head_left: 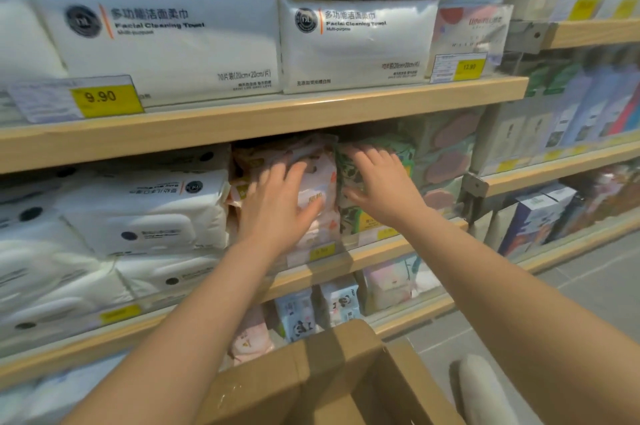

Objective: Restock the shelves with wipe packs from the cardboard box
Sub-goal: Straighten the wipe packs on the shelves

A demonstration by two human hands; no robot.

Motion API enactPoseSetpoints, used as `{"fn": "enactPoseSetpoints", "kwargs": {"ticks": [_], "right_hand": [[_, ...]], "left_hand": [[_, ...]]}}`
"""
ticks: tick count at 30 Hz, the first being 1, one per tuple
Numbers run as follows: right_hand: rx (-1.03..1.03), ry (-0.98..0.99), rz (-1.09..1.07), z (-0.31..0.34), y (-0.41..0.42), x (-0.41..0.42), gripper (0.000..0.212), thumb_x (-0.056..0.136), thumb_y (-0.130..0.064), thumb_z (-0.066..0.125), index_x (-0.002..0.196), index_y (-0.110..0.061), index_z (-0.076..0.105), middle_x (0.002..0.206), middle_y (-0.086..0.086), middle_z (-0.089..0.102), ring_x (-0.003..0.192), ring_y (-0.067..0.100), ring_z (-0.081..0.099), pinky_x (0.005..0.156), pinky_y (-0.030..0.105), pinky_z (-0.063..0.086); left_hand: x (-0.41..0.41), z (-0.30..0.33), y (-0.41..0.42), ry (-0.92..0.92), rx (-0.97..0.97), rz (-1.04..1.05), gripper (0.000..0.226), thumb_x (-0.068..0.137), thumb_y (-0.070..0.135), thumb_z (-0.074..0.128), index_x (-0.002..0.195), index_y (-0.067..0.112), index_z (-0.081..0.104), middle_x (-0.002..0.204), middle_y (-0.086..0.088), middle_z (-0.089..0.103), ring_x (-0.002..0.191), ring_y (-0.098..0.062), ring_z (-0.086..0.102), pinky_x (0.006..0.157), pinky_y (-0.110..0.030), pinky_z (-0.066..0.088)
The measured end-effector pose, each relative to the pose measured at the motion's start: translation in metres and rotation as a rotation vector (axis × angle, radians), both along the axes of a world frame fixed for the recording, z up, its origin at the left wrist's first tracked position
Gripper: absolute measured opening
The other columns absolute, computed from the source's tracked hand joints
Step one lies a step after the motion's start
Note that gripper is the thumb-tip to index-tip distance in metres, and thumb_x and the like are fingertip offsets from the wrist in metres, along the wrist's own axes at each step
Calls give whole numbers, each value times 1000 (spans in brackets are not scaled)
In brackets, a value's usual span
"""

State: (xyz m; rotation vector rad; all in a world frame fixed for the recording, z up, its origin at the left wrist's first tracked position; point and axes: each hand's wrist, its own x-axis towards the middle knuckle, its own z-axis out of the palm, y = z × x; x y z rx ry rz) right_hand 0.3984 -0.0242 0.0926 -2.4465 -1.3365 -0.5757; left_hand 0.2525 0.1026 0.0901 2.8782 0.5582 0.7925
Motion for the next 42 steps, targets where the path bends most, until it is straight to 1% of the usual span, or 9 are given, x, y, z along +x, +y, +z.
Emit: {"fn": "enactPoseSetpoints", "kwargs": {"ticks": [5, 12, 15, 22, 26, 29, 32, 35, 42], "right_hand": [[3, -5, 132, -9, -2, -50, 66, 85, -45, 60, 140, -16, 38, 142, 3, 42, 134, 24, 35, 115, 45, 17], [-165, -90, 202, 4, 58, -91, 69, 84, -53, 57, 142, -24, 31, 135, 1, 44, 125, 27, 38, 108, 46, 22], [-322, -57, 163, -2, 80, -93, 63, 86, -58, 52, 137, -28, 33, 131, 4, 49, 118, 30, 46, 99, 47, 30], [-224, -50, -14, -22, 100, -95, 38, 95, -51, 38, 118, -24, 52, 106, 7, 62, 100, 32, 57, 87, 46, 35], [-223, -6, -40, -28, 117, -92, 52, 94, -45, 38, 144, -34, 25, 140, 7, 41, 124, 36, 43, 105, 62, 25], [-173, -28, -15, -33, 119, -89, 57, 89, -43, 48, 142, -34, 31, 131, 9, 52, 121, 38, 47, 104, 67, 24], [-159, -64, -29, -32, 116, -90, 48, 89, -43, 49, 136, -31, 42, 114, 7, 62, 99, 35, 61, 90, 51, 38], [-224, -75, -26, -27, 112, -93, 35, 97, -41, 37, 127, -26, 49, 90, 3, 63, 81, 28, 58, 72, 39, 28], [-244, -51, 98, -7, 92, -86, 41, 96, -49, 40, 120, -19, 53, 101, 8, 62, 94, 32, 59, 72, 38, 36]], "left_hand": [[-74, 21, 27, -156, 191, -29, 58, 79, 51, 48, 125, 17, 55, 128, -8, 53, 119, -27, 44, 106, -53, 27], [-123, 31, 85, 382, 103, 306, 69, 76, 75, 41, 126, 29, 50, 105, -8, 63, 101, -32, 57, 83, -40, 46], [-119, 20, 90, 323, 116, 318, 61, 83, 71, 35, 122, 28, 54, 101, -7, 64, 99, -31, 58, 88, -43, 41], [-108, 1, 100, 186, 180, 307, 59, 84, 73, 26, 135, 46, 40, 140, 0, 48, 128, -31, 40, 108, -57, 14], [-105, 0, 102, 166, 180, 316, 59, 85, 72, 25, 137, 47, 36, 145, 3, 41, 134, -29, 32, 108, -57, 14], [-104, -1, 103, 174, 179, 321, 60, 84, 72, 22, 138, 47, 32, 146, 3, 39, 135, -28, 29, 108, -57, 14], [-105, -1, 103, 196, 180, 332, 60, 84, 73, 20, 138, 48, 30, 144, 3, 42, 134, -29, 29, 109, -57, 13], [-106, 1, 102, 226, 164, 334, 61, 84, 72, 19, 137, 46, 35, 134, 1, 53, 131, -29, 35, 109, -57, 11], [-105, -1, 101, 192, 186, 344, 60, 85, 71, 19, 135, 45, 40, 132, 0, 54, 127, -28, 39, 109, -56, 10]]}}
